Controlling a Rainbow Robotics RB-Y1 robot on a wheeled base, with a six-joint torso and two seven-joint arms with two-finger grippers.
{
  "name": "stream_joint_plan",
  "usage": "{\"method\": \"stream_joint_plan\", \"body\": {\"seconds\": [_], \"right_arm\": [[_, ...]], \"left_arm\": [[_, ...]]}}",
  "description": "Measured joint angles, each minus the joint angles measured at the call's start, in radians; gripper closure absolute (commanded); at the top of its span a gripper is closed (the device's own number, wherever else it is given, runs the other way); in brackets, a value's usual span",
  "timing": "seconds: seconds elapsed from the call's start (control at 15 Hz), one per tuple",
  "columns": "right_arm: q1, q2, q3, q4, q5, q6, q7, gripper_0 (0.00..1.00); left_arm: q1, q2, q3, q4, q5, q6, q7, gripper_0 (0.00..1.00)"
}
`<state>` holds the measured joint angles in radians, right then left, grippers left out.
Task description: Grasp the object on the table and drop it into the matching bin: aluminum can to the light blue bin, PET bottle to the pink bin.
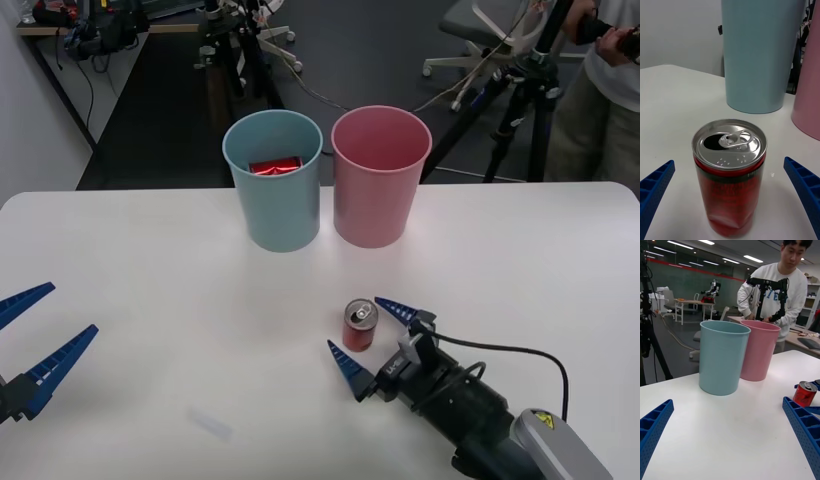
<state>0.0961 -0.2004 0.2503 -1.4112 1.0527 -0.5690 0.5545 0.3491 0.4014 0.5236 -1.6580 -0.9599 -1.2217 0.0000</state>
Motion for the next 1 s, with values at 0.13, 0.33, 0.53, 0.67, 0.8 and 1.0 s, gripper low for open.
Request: {"method": "stream_joint_plan", "body": {"seconds": [0.13, 0.33, 0.53, 0.67, 0.8, 1.0], "right_arm": [[-0.007, 0.002, 0.009, 0.000, 0.003, 0.020, 0.000, 0.00], [-0.013, 0.006, 0.021, 0.000, 0.003, 0.038, 0.000, 0.00], [-0.013, 0.012, 0.028, 0.000, 0.005, 0.040, 0.002, 0.00], [-0.013, 0.013, 0.029, 0.000, 0.006, 0.040, 0.002, 0.00], [-0.013, 0.013, 0.030, 0.000, 0.008, 0.045, 0.000, 0.00], [-0.014, 0.013, 0.030, 0.000, 0.009, 0.049, -0.002, 1.00]], "left_arm": [[0.000, 0.000, 0.000, 0.000, 0.000, 0.000, 0.000, 0.00], [0.000, 0.000, 0.000, 0.000, 0.000, 0.000, 0.000, 0.00], [0.000, 0.000, 0.000, 0.000, 0.000, 0.000, 0.000, 0.00], [0.000, 0.000, 0.000, 0.000, 0.000, 0.000, 0.000, 0.00], [0.000, 0.000, 0.000, 0.000, 0.000, 0.000, 0.000, 0.00], [0.000, 0.000, 0.000, 0.000, 0.000, 0.000, 0.000, 0.00]]}}
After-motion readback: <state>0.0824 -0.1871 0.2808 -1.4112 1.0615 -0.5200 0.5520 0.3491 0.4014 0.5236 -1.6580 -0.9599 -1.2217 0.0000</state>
